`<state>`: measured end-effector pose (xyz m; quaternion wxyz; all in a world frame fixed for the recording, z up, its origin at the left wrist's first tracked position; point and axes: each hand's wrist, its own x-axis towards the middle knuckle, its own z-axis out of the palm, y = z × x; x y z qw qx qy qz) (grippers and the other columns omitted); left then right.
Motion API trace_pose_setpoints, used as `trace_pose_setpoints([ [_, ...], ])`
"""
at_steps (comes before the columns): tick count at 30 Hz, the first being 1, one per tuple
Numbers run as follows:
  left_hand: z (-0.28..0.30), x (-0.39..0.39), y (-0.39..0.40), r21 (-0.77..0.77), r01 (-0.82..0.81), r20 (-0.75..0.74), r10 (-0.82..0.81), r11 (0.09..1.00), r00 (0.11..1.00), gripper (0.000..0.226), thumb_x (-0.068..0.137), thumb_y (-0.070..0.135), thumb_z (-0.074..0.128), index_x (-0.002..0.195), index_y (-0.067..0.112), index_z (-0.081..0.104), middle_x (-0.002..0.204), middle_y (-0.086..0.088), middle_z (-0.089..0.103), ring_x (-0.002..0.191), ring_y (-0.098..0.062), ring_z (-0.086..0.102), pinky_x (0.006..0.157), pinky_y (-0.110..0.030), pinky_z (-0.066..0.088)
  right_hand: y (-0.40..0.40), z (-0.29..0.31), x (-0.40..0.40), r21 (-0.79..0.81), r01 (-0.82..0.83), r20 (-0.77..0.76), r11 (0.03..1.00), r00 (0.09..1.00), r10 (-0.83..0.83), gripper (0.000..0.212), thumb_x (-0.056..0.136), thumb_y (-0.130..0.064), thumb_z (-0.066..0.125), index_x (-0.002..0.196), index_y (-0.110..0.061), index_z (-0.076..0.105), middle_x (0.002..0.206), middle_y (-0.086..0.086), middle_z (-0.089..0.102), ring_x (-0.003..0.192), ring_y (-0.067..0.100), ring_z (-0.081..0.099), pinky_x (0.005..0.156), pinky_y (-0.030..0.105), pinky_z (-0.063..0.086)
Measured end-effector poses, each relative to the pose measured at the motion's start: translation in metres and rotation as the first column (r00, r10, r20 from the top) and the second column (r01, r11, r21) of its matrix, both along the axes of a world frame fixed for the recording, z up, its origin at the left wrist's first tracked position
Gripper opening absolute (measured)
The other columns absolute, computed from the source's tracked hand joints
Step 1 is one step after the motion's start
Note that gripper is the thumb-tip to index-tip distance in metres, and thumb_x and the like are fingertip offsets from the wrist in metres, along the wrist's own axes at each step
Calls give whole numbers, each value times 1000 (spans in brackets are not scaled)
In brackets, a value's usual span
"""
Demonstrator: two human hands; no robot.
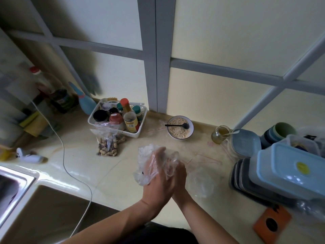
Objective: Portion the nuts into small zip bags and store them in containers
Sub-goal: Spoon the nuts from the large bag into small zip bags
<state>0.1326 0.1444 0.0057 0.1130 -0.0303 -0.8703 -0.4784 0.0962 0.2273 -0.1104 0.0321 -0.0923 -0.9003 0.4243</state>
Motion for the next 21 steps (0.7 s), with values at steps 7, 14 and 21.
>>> trace_pose_setpoints([
  [7,-30,-50,-61,-116,-239,252,262,964,932,29,95,10,54,121,20,48,109,-2,55,80,-10,60,69,-30,51,-19,17,-24,136,146,119,980,980,-162,45,105,-33,42,84,-4,69,84,18,73,88,39,67,69,41,47],
  [14,-65,-67,-112,-259,-12,286,89,966,954,35,90,21,61,121,16,45,113,2,46,94,-19,50,74,-32,44,-22,19,-26,-26,254,219,967,945,-242,41,104,-31,47,86,-5,73,84,14,75,88,36,69,73,37,51],
  [21,-101,-63,-107,-377,704,583,-437,602,685,50,80,27,53,129,18,48,118,-4,54,103,-27,58,87,-35,48,-19,20,-27,-20,197,258,980,948,-185,40,103,-35,44,90,-10,73,83,9,76,84,28,72,73,34,54],
])
